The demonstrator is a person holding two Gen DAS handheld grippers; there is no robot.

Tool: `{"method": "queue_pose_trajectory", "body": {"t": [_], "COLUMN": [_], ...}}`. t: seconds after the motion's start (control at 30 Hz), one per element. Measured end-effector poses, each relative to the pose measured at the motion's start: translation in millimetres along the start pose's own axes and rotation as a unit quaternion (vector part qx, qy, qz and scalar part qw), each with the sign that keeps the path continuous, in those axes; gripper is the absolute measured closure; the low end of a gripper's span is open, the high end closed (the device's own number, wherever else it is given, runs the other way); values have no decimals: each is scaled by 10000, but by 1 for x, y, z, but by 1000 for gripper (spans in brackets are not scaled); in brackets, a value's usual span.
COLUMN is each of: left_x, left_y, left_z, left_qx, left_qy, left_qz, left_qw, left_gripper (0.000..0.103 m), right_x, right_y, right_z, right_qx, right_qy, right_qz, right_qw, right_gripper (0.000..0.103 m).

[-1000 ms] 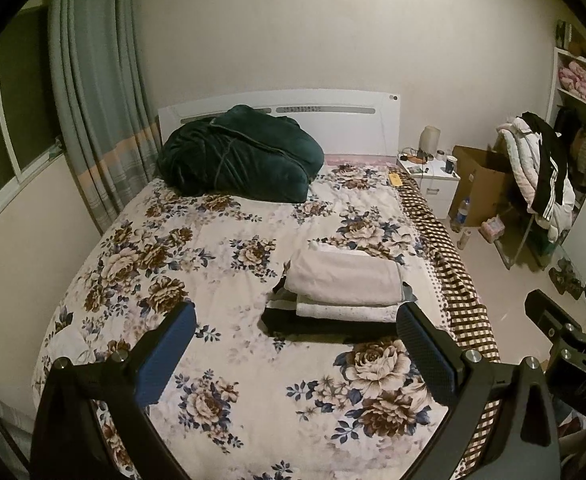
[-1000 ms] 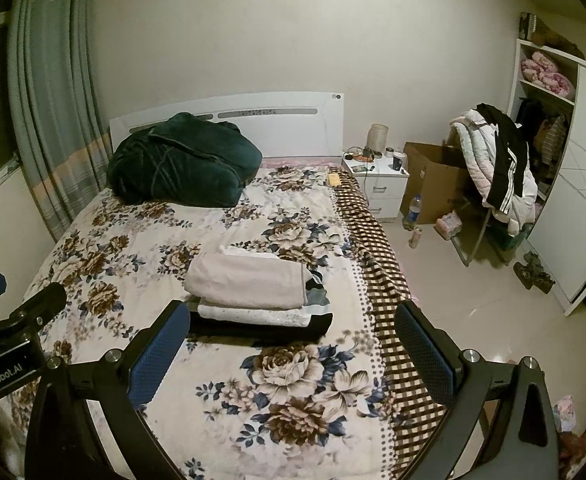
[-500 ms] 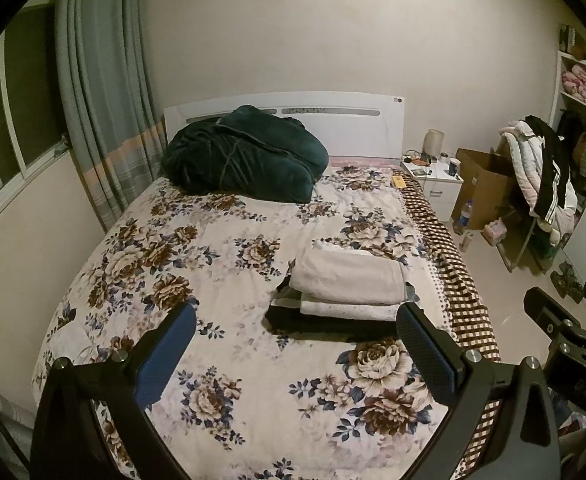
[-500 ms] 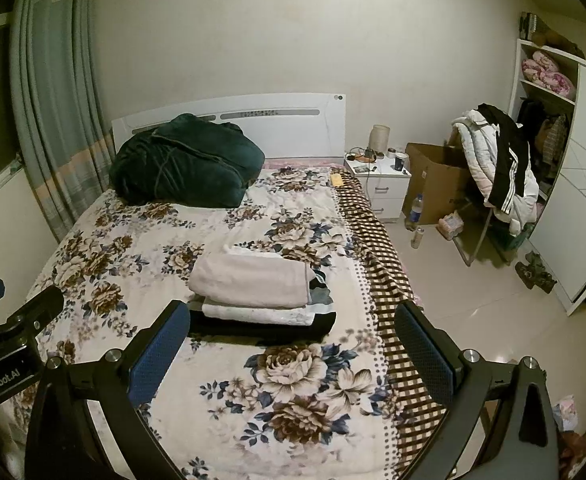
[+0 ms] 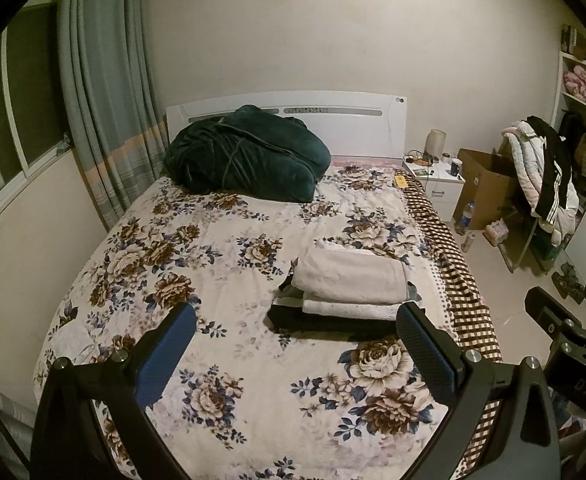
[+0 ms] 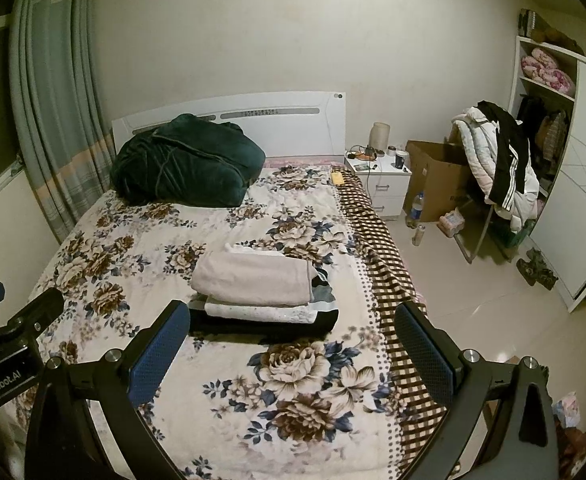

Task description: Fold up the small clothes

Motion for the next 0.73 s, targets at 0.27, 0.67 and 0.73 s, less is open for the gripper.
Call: {"method": "queue_pose_trajectory", "body": {"t": [0.27,0.67,0.73], "left_x": [-1,-6,-6], "left_y": [1,2,3], "left_z": [0,4,5], "left_qx": [3,62,54], "left_qy": [5,61,71], "left_qz": [-11,49,73], "left_qw": [10000,9999,9999], "left_gripper": [1,1,1], "right_x": [-1,-2,-3], "right_y": [0,1,0], "right_z": [0,0,0], "right_qx": [-3,-7,-2], "right_qy": [-9,-13,-19], "right_qz": [0,11,12], "right_qw": [10000,10000,10000], "right_gripper": [0,0,0]}}
Point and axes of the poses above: each gripper's, at about its wrist camera, not at the fingertips, and y roughly against the way its jaws point, z to its right, x to its top, the point moved 4 cm from there along -y, roughly the way its jaws point, and after that the axes turned 4 degrees about z, right-handed, at the moved point
